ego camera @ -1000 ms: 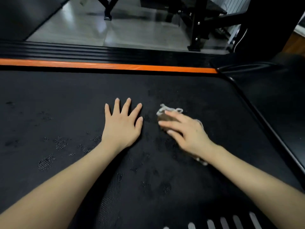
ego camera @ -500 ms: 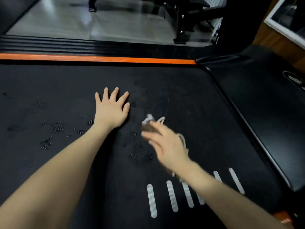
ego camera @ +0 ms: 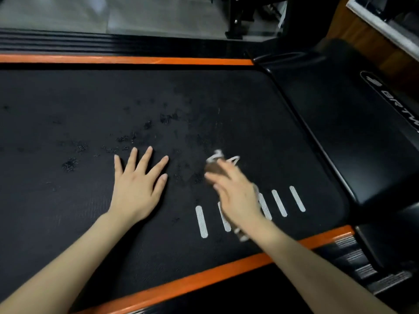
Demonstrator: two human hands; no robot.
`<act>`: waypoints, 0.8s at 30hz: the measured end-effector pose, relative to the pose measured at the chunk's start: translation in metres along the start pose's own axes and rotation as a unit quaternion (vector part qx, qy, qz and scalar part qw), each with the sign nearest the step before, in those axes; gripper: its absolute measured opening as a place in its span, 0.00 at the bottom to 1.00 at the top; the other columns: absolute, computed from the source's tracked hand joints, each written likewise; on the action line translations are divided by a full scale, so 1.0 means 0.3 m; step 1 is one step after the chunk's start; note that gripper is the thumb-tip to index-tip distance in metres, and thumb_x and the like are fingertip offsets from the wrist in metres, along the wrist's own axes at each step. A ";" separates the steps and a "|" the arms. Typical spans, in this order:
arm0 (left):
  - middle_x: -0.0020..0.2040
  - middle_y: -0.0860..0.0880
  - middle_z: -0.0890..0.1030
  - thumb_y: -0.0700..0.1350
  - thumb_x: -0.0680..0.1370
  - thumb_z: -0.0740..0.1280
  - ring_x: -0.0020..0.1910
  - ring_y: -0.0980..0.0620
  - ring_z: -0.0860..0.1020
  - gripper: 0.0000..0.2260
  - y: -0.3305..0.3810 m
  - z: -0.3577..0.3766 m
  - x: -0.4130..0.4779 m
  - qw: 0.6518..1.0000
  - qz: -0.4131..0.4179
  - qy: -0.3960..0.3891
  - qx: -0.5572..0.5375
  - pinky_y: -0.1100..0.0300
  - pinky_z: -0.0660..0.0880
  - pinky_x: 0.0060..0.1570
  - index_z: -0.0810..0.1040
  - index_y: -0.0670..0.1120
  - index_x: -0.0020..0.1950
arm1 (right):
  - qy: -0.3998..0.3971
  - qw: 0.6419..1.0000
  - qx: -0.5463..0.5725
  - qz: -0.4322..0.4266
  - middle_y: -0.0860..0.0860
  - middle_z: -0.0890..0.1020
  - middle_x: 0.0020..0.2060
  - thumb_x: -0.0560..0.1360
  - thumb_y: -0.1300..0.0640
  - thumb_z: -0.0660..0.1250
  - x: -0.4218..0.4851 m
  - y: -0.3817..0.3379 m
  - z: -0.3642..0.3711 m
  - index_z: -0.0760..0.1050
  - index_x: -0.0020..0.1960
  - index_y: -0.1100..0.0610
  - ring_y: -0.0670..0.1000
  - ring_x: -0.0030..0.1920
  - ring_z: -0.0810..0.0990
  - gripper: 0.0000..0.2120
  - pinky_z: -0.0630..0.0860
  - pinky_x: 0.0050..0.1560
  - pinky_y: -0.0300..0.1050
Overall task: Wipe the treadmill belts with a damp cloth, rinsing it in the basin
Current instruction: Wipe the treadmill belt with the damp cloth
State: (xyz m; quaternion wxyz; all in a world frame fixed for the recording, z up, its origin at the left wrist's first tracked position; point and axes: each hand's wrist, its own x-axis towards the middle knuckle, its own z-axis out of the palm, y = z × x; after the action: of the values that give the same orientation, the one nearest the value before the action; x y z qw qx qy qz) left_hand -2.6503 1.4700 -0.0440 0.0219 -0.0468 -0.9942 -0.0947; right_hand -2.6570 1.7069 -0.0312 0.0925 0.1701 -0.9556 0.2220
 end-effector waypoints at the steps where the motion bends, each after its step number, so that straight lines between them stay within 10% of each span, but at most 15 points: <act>1: 0.74 0.42 0.65 0.58 0.80 0.46 0.73 0.35 0.59 0.25 -0.002 0.006 -0.012 1.000 0.001 -0.003 0.004 0.34 0.48 0.70 0.66 0.54 0.73 | -0.023 0.999 0.016 -0.033 0.57 0.75 0.64 0.72 0.61 0.65 -0.049 -0.025 -0.001 0.81 0.56 0.52 0.62 0.64 0.73 0.15 0.66 0.65 0.57; 4: 0.75 0.43 0.64 0.58 0.80 0.45 0.74 0.36 0.57 0.24 -0.008 0.004 -0.021 1.000 -0.006 0.006 0.003 0.34 0.48 0.70 0.65 0.55 0.74 | -0.047 0.997 0.007 -0.058 0.55 0.73 0.66 0.73 0.64 0.64 -0.091 0.069 -0.059 0.79 0.58 0.50 0.60 0.65 0.72 0.17 0.69 0.66 0.55; 10: 0.76 0.43 0.61 0.57 0.80 0.43 0.75 0.36 0.54 0.25 0.017 0.018 -0.020 1.000 -0.013 0.003 0.009 0.34 0.45 0.70 0.63 0.54 0.75 | 0.043 0.979 -0.054 0.193 0.51 0.70 0.69 0.77 0.62 0.63 -0.115 0.196 -0.182 0.79 0.59 0.51 0.55 0.68 0.68 0.14 0.65 0.65 0.48; 19: 0.73 0.46 0.67 0.56 0.78 0.47 0.75 0.44 0.60 0.27 -0.029 -0.037 0.002 0.966 -0.088 0.119 -0.214 0.46 0.51 0.73 0.70 0.47 0.71 | -0.118 0.980 0.031 -0.159 0.56 0.71 0.68 0.73 0.65 0.67 -0.110 -0.201 0.040 0.77 0.62 0.51 0.61 0.70 0.65 0.19 0.69 0.63 0.58; 24: 0.76 0.46 0.60 0.56 0.78 0.46 0.76 0.39 0.53 0.27 -0.142 -0.035 0.012 0.988 -0.130 0.057 -0.067 0.38 0.44 0.71 0.64 0.50 0.75 | -0.114 0.974 0.001 -0.197 0.59 0.74 0.65 0.66 0.69 0.68 -0.027 -0.093 0.032 0.79 0.60 0.51 0.63 0.64 0.73 0.25 0.69 0.62 0.62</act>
State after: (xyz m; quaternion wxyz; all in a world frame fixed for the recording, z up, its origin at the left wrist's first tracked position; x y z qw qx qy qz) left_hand -2.6576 1.4265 -0.0414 0.0632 0.0866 -0.9803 -0.1658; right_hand -2.6402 1.6812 -0.0307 0.0247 0.3789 -0.9076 0.1793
